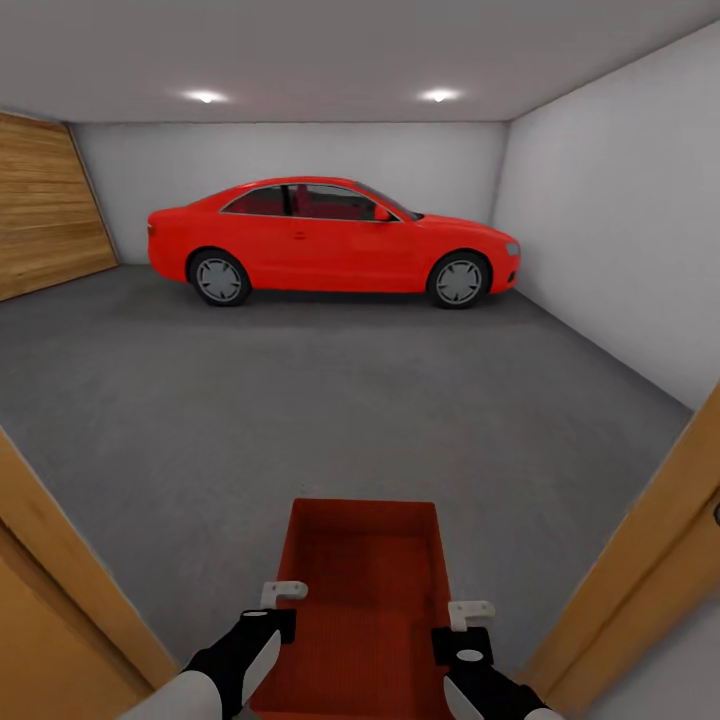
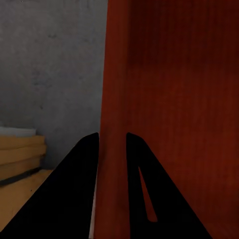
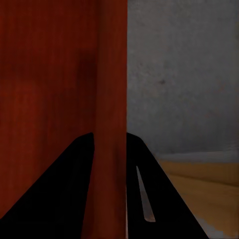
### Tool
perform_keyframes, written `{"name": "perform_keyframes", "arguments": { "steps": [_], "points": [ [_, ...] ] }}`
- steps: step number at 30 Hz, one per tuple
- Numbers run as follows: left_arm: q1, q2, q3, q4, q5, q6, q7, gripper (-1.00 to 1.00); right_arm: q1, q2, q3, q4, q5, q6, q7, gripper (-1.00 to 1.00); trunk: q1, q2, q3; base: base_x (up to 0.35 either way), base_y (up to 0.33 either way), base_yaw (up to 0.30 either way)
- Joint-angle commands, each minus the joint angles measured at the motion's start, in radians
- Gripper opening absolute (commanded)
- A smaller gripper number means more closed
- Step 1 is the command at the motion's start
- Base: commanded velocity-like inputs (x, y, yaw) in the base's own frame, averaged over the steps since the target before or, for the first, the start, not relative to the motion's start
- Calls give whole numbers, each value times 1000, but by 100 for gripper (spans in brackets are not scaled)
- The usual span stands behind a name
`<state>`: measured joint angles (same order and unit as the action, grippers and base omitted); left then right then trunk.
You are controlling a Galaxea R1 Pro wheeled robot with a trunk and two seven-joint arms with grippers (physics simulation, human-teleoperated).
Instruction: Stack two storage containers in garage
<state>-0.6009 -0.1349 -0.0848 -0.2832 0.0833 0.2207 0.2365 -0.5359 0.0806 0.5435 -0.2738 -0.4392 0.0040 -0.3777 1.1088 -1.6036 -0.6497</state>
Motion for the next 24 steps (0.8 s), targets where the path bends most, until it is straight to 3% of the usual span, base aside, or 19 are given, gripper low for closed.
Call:
{"name": "perform_keyframes", "arguments": {
  "steps": [1, 13, 24],
  "points": [
    [0, 3, -4, -5, -25, 9, 13, -100, -1, -2, -4, 12, -14, -1, -10, -100, 1, 0, -1, 321, 0, 0],
    [0, 3, -4, -5, -25, 9, 13, -100, -1, -1, -4, 12, -13, -1, -10, -100, 1, 0, -1, 316, 0, 0],
    [0, 2, -4, -5, -25, 5, 13, -100, -1, -1, -4, 12, -13, -1, -10, -100, 1, 0, -1, 40, 0, 0]
  ]
}}
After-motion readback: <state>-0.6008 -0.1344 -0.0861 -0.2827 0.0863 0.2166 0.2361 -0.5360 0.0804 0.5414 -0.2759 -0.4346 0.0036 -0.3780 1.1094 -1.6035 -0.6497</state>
